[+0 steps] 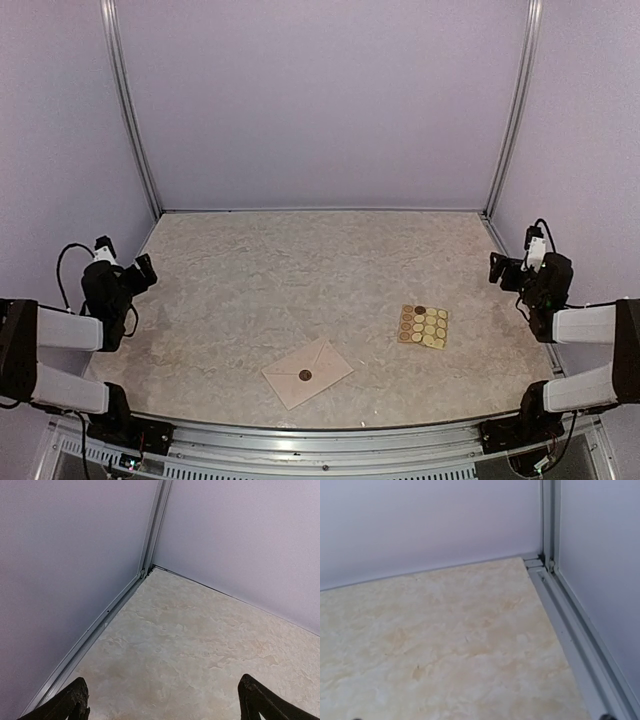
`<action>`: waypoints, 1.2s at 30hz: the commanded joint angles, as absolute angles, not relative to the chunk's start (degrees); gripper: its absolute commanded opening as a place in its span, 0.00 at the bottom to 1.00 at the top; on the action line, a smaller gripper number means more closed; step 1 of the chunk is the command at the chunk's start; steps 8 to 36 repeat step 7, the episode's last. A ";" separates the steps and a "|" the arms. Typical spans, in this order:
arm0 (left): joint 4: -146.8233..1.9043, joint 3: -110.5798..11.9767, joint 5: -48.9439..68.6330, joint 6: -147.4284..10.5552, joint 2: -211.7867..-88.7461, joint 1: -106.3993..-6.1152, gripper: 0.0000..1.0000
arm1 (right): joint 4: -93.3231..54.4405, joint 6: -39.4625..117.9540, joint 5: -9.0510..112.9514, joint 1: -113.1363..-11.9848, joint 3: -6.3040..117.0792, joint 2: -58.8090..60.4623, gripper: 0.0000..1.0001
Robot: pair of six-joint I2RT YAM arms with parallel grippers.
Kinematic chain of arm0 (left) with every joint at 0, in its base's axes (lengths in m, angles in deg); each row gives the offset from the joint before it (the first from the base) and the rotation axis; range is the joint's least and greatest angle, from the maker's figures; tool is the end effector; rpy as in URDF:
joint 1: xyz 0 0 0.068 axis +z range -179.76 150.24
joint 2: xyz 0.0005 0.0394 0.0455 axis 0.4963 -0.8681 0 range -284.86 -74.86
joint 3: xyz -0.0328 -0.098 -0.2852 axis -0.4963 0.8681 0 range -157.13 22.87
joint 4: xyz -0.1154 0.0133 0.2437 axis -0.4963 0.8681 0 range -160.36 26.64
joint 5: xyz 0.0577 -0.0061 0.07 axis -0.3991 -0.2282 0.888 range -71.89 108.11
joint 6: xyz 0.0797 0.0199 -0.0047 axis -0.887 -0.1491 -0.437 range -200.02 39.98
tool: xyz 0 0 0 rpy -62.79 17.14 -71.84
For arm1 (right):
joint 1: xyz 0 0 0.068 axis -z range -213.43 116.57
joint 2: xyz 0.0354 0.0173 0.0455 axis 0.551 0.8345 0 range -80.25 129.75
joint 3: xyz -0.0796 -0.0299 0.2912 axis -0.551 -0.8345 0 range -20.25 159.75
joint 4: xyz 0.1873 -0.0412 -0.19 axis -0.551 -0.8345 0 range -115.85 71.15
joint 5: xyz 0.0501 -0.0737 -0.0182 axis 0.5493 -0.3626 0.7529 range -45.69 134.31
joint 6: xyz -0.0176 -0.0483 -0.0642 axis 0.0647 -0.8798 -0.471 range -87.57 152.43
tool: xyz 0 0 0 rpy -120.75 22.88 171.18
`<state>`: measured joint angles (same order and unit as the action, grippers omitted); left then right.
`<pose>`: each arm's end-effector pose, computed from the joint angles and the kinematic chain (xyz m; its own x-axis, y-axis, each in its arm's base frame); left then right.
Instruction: Place the letter into the envelope and seal it
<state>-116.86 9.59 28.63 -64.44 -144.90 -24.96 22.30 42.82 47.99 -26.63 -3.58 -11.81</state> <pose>0.2486 0.0340 0.1858 -0.1008 -0.2734 -0.9566 -0.2994 0.9253 -0.2329 0.2576 -0.0261 0.1991 -0.1703 0.2014 -0.9646 0.0876 0.9781 0.1888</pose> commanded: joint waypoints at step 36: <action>-119.90 9.49 30.17 -65.66 -145.00 -24.84 0.99 | 25.86 42.16 46.37 -26.13 -4.21 -12.04 0.99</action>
